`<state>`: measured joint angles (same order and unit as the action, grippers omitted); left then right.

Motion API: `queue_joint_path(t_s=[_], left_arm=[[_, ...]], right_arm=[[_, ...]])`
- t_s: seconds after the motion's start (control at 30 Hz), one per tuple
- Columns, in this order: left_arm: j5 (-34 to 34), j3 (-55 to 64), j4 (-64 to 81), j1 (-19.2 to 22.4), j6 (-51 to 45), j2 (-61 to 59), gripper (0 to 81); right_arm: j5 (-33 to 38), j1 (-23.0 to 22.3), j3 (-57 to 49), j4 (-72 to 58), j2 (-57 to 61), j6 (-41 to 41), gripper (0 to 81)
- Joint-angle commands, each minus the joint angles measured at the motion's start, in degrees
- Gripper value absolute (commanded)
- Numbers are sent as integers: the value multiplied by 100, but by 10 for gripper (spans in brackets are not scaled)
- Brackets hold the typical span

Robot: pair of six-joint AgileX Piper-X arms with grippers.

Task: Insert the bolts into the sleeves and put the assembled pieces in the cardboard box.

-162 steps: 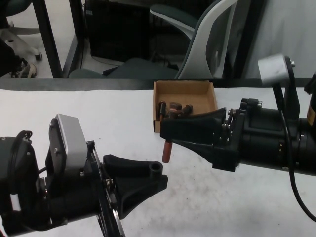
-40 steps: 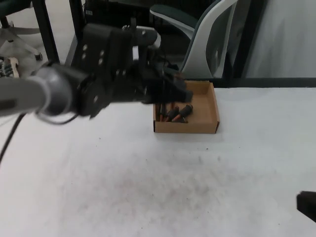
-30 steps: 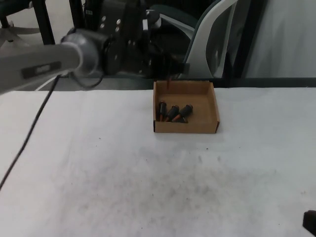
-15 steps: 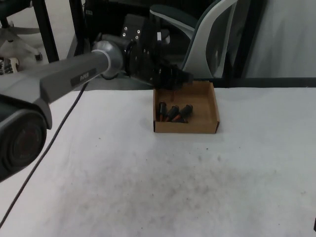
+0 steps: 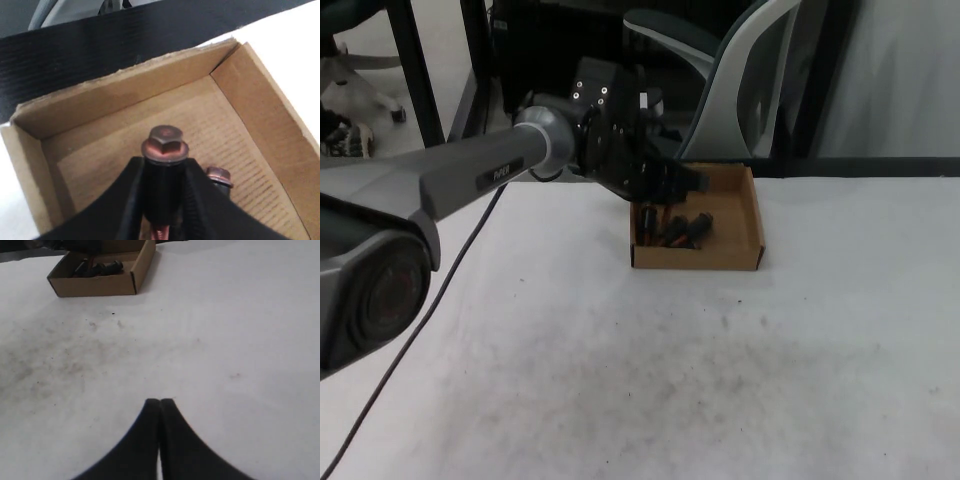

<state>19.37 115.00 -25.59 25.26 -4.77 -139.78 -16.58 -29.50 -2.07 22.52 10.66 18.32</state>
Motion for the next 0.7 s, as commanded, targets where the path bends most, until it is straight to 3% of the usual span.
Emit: queue_joint_path(t_s=[0.0, 0.2, 0.3, 0.4, 0.57, 0.67], left_arm=[[48, 79, 94, -3, 54, 31, 8], [48, 79, 94, -3, 137, 31, 8], [48, 79, 94, -3, 236, 31, 18], [48, 79, 94, -3, 234, 31, 144], [-4, 79, 94, -3, 223, 31, 464], [-3, 79, 84, -6, 207, 106, 494]], right_arm=[[138, 439, -5, -174, -39, -72, 2], [156, 1455, 130, -750, -39, -189, 2], [612, 1928, 155, -1148, -39, -195, 2], [1078, 2368, 155, -1260, -39, -202, 2], [1180, 2833, 155, -1259, -39, -246, 2], [1180, 2975, 155, -1300, -39, -465, 2]])
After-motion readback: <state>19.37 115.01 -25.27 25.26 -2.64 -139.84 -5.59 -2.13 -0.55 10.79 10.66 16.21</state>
